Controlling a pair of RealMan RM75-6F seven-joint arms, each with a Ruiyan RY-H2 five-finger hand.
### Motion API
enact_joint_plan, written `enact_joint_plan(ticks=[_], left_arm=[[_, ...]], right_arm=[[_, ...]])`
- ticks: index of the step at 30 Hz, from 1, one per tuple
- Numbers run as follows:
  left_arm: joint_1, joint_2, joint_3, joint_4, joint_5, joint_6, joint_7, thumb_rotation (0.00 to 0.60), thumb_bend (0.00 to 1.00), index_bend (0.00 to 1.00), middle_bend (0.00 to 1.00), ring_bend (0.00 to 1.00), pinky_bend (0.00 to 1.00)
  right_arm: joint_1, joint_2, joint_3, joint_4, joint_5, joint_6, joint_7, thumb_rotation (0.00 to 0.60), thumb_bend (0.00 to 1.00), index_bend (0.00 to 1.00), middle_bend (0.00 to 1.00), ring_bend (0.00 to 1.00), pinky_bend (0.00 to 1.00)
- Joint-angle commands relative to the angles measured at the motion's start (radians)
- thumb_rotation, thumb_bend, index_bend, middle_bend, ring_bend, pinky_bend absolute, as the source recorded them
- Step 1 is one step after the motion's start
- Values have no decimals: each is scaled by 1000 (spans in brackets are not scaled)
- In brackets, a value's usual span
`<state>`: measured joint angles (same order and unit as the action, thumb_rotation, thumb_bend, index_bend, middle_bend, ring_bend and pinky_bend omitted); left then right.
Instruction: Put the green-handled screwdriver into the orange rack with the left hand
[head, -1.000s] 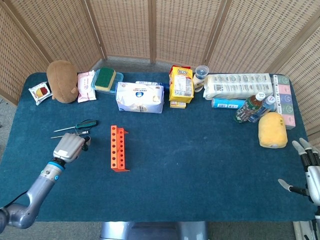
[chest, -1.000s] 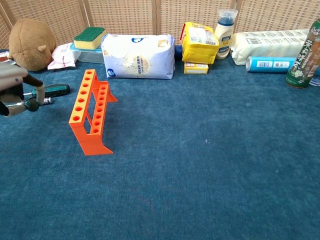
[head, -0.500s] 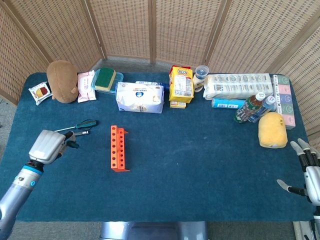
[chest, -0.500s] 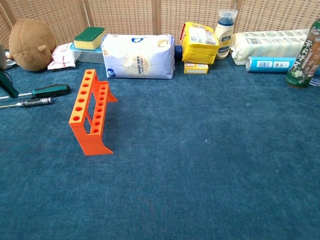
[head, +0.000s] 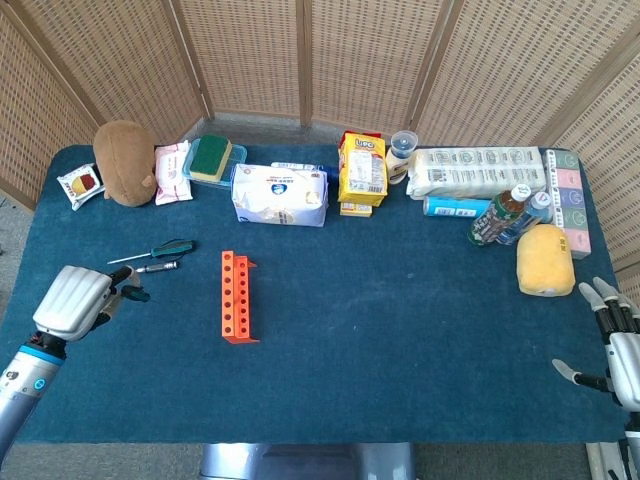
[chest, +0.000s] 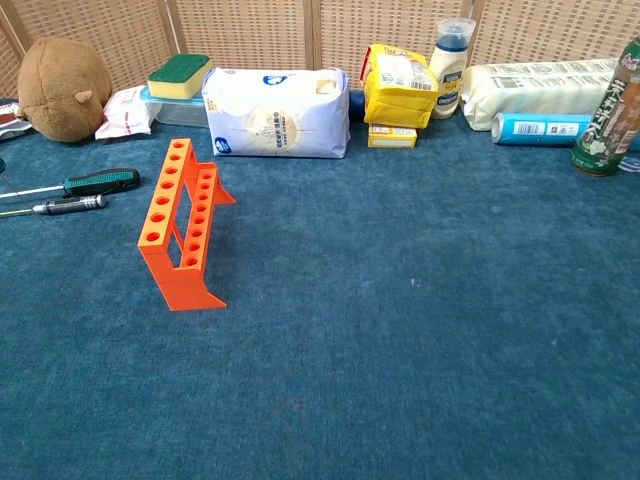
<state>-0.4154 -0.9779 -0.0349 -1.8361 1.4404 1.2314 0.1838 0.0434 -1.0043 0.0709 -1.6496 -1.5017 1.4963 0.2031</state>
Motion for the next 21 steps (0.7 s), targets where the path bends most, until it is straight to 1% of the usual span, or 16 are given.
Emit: enact_joint_plan(ticks=[1, 13, 21], left_arm=[[0, 5, -2, -18, 2, -4, 7, 600, 483, 606, 1000, 1000, 975], [-17, 66, -26, -212, 42, -6, 98, 600, 483, 605, 1000, 1000, 975], [-36, 105, -45, -336, 41, -28, 150, 600, 482, 606, 1000, 1000, 975]], right_arm=[[0, 0, 0, -1, 0, -1, 1, 600, 8, 57, 0, 0, 0], [-2, 5, 2, 1, 4, 3, 11, 600, 7, 57, 0, 0, 0], [-2, 7, 6, 4, 8, 4, 19, 600, 7, 57, 0, 0, 0]])
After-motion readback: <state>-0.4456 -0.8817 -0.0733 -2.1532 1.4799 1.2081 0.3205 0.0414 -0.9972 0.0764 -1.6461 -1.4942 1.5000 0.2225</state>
